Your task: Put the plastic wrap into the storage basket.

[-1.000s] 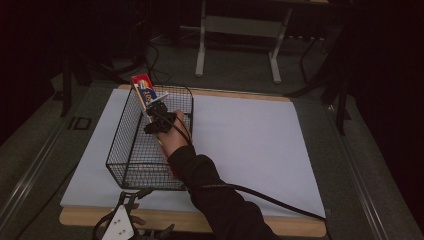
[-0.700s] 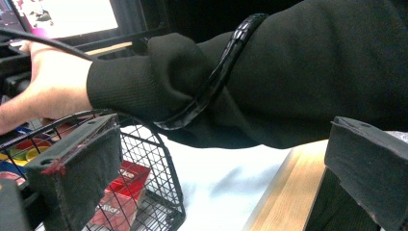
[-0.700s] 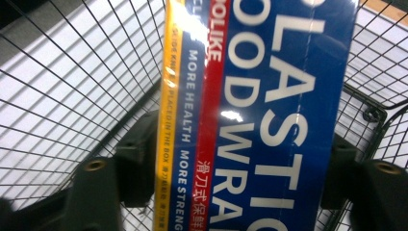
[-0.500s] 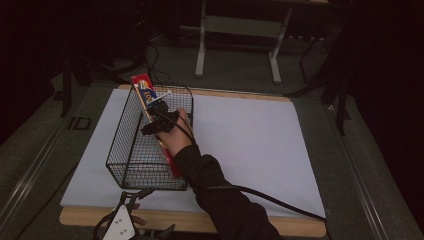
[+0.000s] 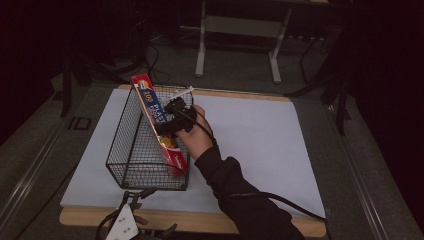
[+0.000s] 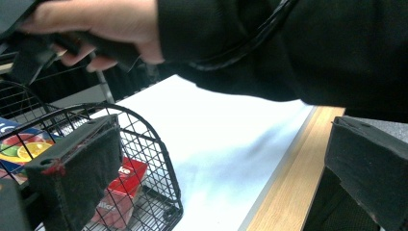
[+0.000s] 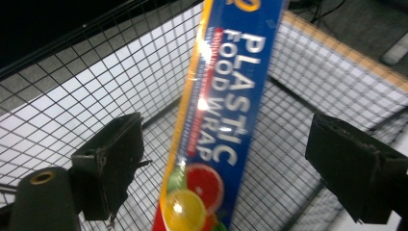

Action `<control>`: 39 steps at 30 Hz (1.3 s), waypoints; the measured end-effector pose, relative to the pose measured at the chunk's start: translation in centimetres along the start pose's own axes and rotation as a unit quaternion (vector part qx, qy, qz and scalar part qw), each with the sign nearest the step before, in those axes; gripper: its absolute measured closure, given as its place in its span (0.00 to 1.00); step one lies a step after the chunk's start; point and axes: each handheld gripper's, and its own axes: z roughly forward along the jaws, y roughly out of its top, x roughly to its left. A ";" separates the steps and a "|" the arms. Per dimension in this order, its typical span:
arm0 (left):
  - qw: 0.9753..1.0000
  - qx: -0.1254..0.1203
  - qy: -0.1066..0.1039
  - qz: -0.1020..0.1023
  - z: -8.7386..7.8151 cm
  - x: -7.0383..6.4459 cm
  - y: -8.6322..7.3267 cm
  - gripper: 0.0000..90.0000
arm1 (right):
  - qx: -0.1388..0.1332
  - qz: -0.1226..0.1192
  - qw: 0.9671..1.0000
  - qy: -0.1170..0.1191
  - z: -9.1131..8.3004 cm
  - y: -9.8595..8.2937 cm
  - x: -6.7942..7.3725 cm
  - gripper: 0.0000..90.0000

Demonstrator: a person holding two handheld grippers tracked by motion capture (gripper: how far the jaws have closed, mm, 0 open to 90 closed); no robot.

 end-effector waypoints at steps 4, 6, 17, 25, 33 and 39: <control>1.000 0.000 0.002 0.000 0.0 0.0 0.0 0.00 | -0.010 0.000 1.000 -0.007 -2.0 -0.6 -1.0 0.15; 1.000 0.001 0.002 0.000 0.1 0.0 0.0 0.00 | -0.014 -0.003 1.000 -0.011 -2.4 -0.8 -1.3 0.15; 1.000 0.007 0.000 0.000 0.3 0.0 -0.1 0.00 | -0.044 0.002 0.999 -0.032 -6.4 -3.3 -3.6 0.17; 1.000 0.008 0.000 0.000 0.4 0.0 -0.1 0.00 | -0.044 0.000 0.999 -0.027 -7.9 -6.0 -4.6 0.16; 1.000 0.010 0.000 0.003 0.5 -0.1 -0.1 0.00 | -0.046 0.004 0.999 -0.013 -8.4 -9.3 -5.3 0.15; 1.000 0.010 -0.001 0.003 0.5 -0.1 -0.1 0.00 | -0.049 -0.001 0.999 -0.013 -8.8 -11.1 -5.7 0.15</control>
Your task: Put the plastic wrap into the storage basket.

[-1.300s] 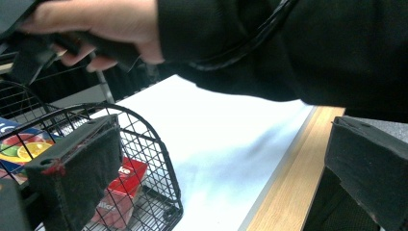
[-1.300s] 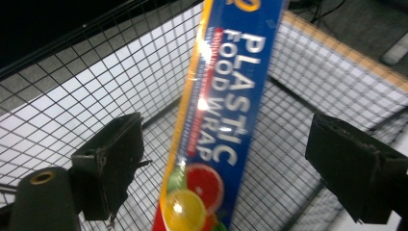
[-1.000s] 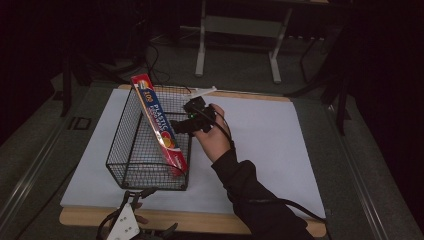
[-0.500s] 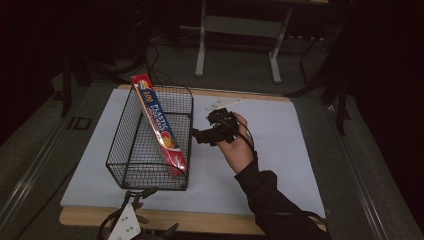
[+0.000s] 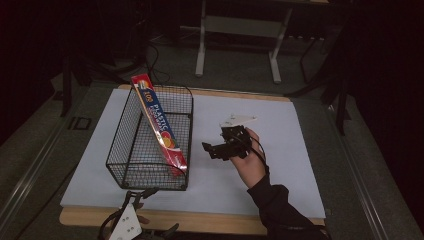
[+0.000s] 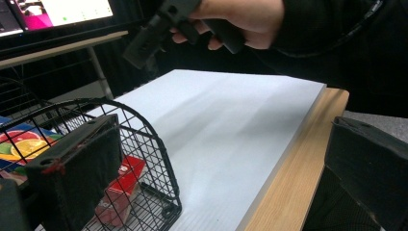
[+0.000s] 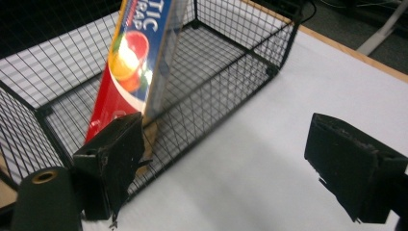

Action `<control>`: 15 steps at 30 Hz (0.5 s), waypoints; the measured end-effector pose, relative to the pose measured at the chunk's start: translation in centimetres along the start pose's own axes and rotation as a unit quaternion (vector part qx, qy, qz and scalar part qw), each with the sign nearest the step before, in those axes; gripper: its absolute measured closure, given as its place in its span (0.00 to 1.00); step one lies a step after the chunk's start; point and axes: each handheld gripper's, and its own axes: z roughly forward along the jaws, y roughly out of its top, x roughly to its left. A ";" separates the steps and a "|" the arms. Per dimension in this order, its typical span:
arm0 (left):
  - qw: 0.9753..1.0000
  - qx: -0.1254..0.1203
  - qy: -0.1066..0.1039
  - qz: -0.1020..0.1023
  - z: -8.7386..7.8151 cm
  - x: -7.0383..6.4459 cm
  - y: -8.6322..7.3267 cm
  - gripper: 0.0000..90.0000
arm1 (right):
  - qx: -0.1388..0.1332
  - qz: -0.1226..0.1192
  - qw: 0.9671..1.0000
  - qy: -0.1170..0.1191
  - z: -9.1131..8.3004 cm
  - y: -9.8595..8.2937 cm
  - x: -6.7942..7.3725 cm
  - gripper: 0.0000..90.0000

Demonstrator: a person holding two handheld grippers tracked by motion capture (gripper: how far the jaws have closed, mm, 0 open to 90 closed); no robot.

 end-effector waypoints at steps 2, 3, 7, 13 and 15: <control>1.000 0.000 0.000 0.000 0.0 0.0 0.0 0.00 | -0.007 0.004 1.000 0.001 -0.5 -1.0 -0.4 0.15; 1.000 -0.001 0.000 0.000 0.0 -0.1 0.0 0.00 | -0.007 0.004 1.000 0.001 -0.5 -1.0 -0.4 0.15; 1.000 0.001 -0.001 0.002 0.0 -0.1 0.0 0.00 | -0.008 0.000 1.000 -0.001 -0.9 -2.8 -1.1 0.15; 1.000 0.002 -0.001 0.002 0.1 -0.1 0.0 0.00 | -0.017 0.010 1.000 -0.013 -1.3 -4.9 -1.6 0.16; 1.000 0.002 -0.001 0.002 0.1 -0.1 0.0 0.00 | -0.017 0.011 1.000 -0.012 -1.4 -5.2 -1.7 0.15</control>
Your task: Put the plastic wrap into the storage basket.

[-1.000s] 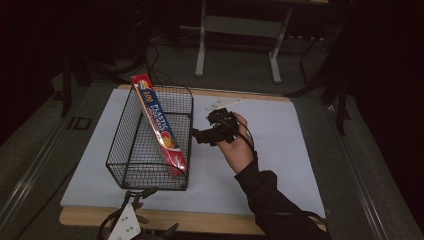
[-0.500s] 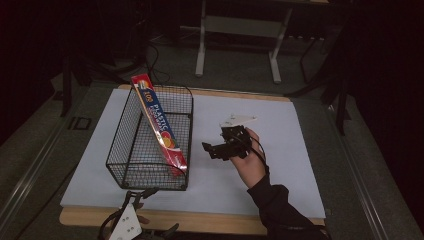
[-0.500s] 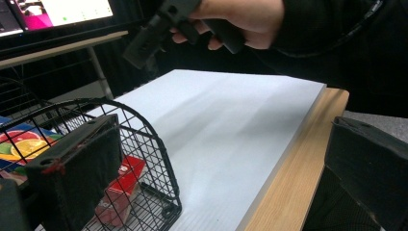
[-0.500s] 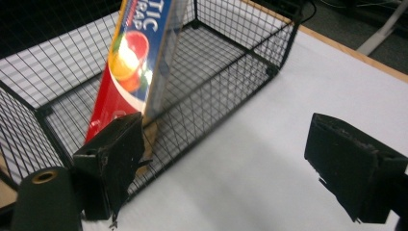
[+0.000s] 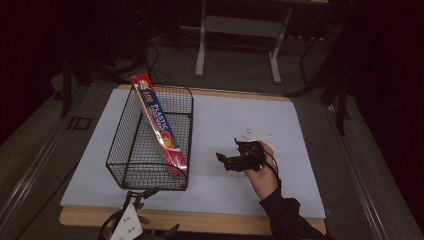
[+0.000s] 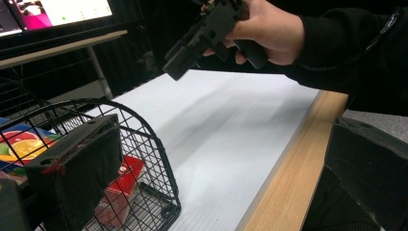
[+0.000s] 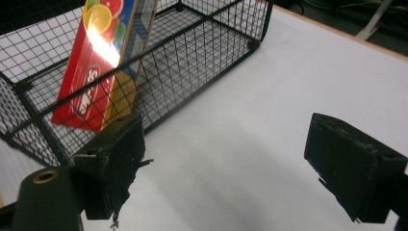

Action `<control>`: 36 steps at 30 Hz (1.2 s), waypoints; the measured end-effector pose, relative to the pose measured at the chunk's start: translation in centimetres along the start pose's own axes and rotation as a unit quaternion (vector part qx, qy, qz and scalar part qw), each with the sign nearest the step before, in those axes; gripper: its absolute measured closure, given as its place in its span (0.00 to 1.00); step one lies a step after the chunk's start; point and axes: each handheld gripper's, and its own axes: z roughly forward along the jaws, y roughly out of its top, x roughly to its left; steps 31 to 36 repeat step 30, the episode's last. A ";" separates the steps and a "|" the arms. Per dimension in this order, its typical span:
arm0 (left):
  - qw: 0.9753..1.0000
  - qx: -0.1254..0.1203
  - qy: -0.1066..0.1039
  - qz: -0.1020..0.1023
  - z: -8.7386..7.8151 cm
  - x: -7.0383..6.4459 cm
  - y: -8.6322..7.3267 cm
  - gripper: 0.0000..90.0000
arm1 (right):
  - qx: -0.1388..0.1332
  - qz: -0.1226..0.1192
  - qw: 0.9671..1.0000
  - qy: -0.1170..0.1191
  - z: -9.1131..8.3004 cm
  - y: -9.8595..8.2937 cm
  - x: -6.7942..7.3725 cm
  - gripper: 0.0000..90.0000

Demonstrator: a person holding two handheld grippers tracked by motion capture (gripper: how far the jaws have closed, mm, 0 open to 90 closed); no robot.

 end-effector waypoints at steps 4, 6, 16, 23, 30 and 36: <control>1.000 0.000 0.000 0.001 0.0 0.0 0.0 0.00 | 0.000 -0.004 1.000 -0.008 -0.3 -1.0 -0.2 0.16; 1.000 0.000 0.000 0.000 0.0 0.0 0.0 0.00 | -0.002 -0.004 1.000 -0.008 -0.5 -1.6 -0.2 0.16; 1.000 0.002 -0.001 0.001 0.1 -0.1 0.0 0.00 | 0.025 -0.016 0.999 -0.017 -0.9 -4.4 -0.3 0.16; 1.000 0.004 -0.004 0.002 0.1 -0.2 0.0 0.00 | 0.030 -0.004 0.999 -0.036 -1.1 -5.3 -0.7 0.16; 1.000 0.003 -0.005 0.002 0.1 -0.1 0.0 0.00 | 0.028 -0.011 0.999 -0.042 -0.8 -5.4 -0.6 0.16; 1.000 0.003 -0.005 0.002 0.1 -0.1 0.0 0.00 | 0.028 -0.011 0.999 -0.042 -0.8 -5.4 -0.6 0.16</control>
